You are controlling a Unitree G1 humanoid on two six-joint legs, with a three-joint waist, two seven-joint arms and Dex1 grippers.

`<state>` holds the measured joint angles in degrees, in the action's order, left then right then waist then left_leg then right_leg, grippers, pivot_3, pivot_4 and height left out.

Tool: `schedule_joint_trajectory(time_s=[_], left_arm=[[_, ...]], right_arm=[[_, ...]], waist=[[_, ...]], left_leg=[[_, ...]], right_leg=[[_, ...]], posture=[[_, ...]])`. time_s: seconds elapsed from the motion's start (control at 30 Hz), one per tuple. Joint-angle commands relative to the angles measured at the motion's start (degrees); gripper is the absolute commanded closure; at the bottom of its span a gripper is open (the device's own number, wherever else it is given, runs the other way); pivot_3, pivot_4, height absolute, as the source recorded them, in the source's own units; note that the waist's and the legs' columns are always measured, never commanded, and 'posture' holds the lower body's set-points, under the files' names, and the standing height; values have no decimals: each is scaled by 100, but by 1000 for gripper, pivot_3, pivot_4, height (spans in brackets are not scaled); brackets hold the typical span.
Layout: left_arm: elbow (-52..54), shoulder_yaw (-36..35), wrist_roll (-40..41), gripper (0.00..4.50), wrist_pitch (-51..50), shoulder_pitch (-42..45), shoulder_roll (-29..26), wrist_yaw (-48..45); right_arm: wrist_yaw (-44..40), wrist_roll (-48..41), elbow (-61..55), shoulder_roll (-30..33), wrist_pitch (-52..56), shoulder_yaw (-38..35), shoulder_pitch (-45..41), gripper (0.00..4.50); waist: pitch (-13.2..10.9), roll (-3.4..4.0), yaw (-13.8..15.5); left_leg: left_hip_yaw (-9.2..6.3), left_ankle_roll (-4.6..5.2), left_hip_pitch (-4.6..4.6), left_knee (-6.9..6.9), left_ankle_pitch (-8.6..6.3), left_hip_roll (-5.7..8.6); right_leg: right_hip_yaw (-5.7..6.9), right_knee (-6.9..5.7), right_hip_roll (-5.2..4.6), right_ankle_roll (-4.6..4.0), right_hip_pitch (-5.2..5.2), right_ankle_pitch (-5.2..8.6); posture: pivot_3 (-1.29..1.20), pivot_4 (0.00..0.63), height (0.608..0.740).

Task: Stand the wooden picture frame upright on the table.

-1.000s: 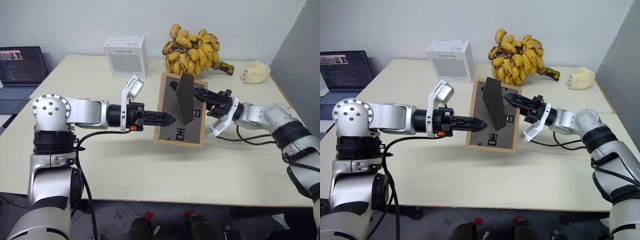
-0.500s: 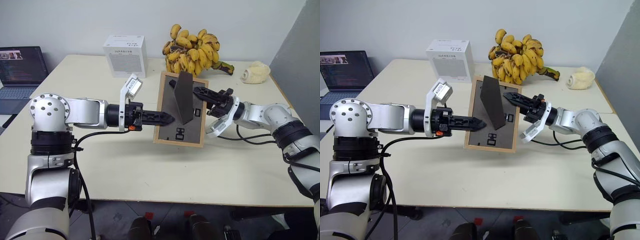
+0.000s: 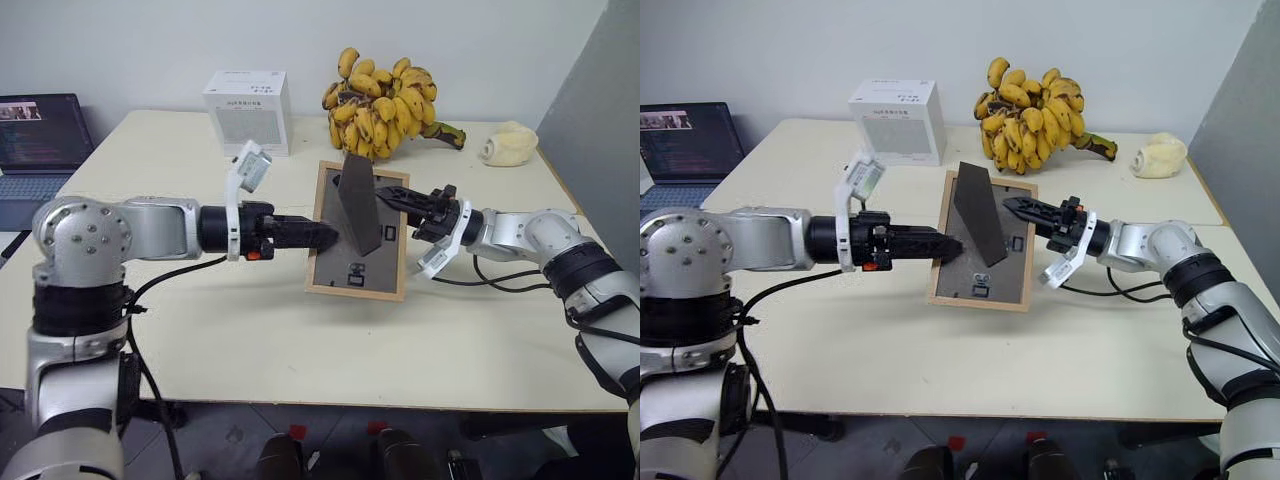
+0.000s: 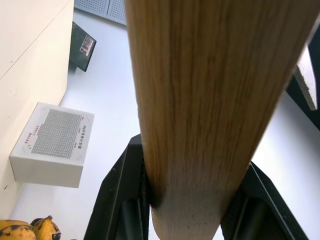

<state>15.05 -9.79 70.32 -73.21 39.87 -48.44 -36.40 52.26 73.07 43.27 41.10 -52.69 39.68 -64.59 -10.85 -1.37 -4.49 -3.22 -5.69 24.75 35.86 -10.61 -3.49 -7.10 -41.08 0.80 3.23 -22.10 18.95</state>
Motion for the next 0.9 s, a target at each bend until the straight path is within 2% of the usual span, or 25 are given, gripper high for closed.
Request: schedule_joint_trajectory(time_s=[0.03, 0.17, 0.33, 0.43, 0.47, 0.5, 0.6, 0.67, 0.73, 0.8, 0.9], left_arm=[[971, -898, 22, 1499, 741, -571, -417, -1075], [1648, -1513, -564, 1499, 1346, -1797, -757, -1360], [2516, -2345, -814, 1499, 1615, -3123, -778, -1170], [2784, -2795, -683, 1499, 1645, -3518, -709, -861], [2824, -2912, -622, 1499, 1652, -3598, -707, -779], [2828, -3020, -558, 1499, 1667, -3634, -703, -681], [2778, -3227, -377, 1499, 1650, -3659, -735, -406], [2791, -3296, -317, 1499, 1662, -3705, -774, -300], [2810, -3379, -249, 1499, 1665, -3764, -797, -190], [2806, -3449, -221, 1499, 1679, -3813, -821, -101], [2734, -3572, -169, 1499, 1683, -3895, -888, -51]], right_arm=[[57, 43, 343, -47, -9, 110, -230, 3154], [-64, -137, 997, -253, -189, 183, -425, 3154], [-1424, -1301, 2129, -727, -917, -253, -548, 3154], [-2993, -2742, 2716, -1152, -1438, -907, -519, 3154], [-3652, -3308, 2867, -1323, -1541, -1183, -495, 3154], [-4700, -4113, 2956, -1577, -1449, -1571, -428, 3154], [-7917, -6434, 2608, -2291, -219, -2608, -133, 3154], [-9422, -7420, 2154, -2563, 831, -3020, 49, 3154], [-10725, -8242, 1496, -2774, 2149, -3241, 322, 3154], [-11542, -8798, 752, -2874, 3380, -3278, 639, 3154], [-12258, -9383, -492, -2876, 5205, -3097, 1211, 3154]], waist=[[-3, -8, -13], [-3, -7, -43], [-6, -14, -57], [-8, -18, -66], [-9, -18, -71], [-10, -19, -72], [-20, -30, -76], [-33, -40, -68], [-39, -34, -34], [-45, -30, -2], [-55, -13, 13]], left_leg=[[-5, 1, 1, 0, 0, -1], [-5, 3, -2, 4, -1, 2], [-9, 5, -2, 7, -2, -1], [-13, 5, -3, 6, -2, -4], [-14, 5, -3, 6, -2, -5], [-17, 5, -6, 6, -2, -5], [-28, 5, -42, 0, -2, -7], [-37, 5, -107, -15, -4, -15], [-51, 3, -133, -18, -6, -12], [-74, 1, -135, -18, -7, -9], [-95, -2, -129, -22, -9, -11]], right_leg=[[6, 2, 0, 0, -1, 0], [3, 0, -2, -1, 3, 0], [6, 1, -1, -1, 8, 0], [12, 4, 0, -2, 10, 0], [14, 3, 1, -2, 13, 0], [16, 3, 1, -2, 19, 0], [28, 14, 3, -2, 67, 0], [39, 30, 5, -4, 141, 2], [52, 41, 3, -9, 174, 5], [76, 55, 1, -12, 189, 7], [103, 60, 1, -26, 190, 16]], posture=[[0, 150, 740], [0, 150, 740], [0, 150, 740], [0, 150, 740], [0, 150, 740], [0, 150, 740], [0, 150, 740], [0, 150, 740], [0, 150, 740], [0, 150, 740], [0, 150, 740]])
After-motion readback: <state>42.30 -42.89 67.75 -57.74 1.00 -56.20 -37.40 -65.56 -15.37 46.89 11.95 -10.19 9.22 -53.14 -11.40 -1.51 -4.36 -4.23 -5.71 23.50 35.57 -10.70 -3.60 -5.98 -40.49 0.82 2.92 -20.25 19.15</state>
